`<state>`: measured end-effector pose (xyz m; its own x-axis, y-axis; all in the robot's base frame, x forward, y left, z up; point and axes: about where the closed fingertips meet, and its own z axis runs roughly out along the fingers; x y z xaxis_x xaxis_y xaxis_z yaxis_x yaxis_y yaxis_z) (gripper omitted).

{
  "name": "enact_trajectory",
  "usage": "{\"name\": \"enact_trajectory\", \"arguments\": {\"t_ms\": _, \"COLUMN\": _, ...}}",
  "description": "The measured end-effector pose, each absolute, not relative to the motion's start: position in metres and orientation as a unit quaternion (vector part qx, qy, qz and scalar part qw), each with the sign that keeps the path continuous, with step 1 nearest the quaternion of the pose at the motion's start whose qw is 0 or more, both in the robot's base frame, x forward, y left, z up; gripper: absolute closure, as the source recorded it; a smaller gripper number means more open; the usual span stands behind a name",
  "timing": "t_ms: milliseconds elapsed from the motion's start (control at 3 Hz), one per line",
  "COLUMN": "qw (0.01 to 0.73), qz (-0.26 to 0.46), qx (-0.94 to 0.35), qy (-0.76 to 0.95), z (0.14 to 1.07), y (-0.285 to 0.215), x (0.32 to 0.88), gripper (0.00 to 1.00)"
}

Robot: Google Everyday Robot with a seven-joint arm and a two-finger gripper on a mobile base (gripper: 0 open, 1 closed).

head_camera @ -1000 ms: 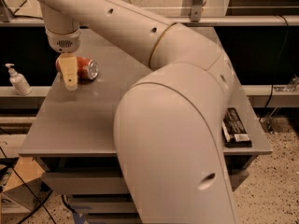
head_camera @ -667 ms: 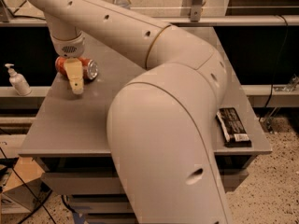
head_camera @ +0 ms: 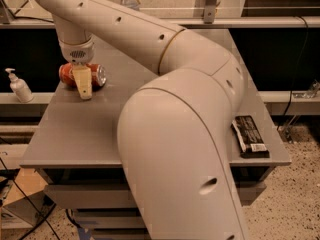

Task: Place coke can upright

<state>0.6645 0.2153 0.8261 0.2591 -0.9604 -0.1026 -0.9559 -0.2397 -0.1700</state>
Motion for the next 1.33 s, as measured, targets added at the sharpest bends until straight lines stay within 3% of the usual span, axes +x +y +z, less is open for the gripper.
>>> {"name": "enact_trajectory", "arguments": {"t_ms": 667, "qw": 0.15, "qz": 0.016, "qx": -0.803, "qy": 0.576, "z": 0.858, "y": 0.227, "x": 0.65, "gripper": 0.87}}
{"name": "enact_trajectory", "arguments": {"t_ms": 1000, "qw": 0.207, "qz": 0.042, "qx": -0.803, "qy": 0.557, "z": 0.883, "y": 0.223, "x": 0.638, "gripper": 1.0}}
{"name": "enact_trajectory", "arguments": {"t_ms": 1333, "qw": 0.283, "qz": 0.074, "qx": -0.789, "qy": 0.54, "z": 0.91, "y": 0.211, "x": 0.628, "gripper": 1.0}}
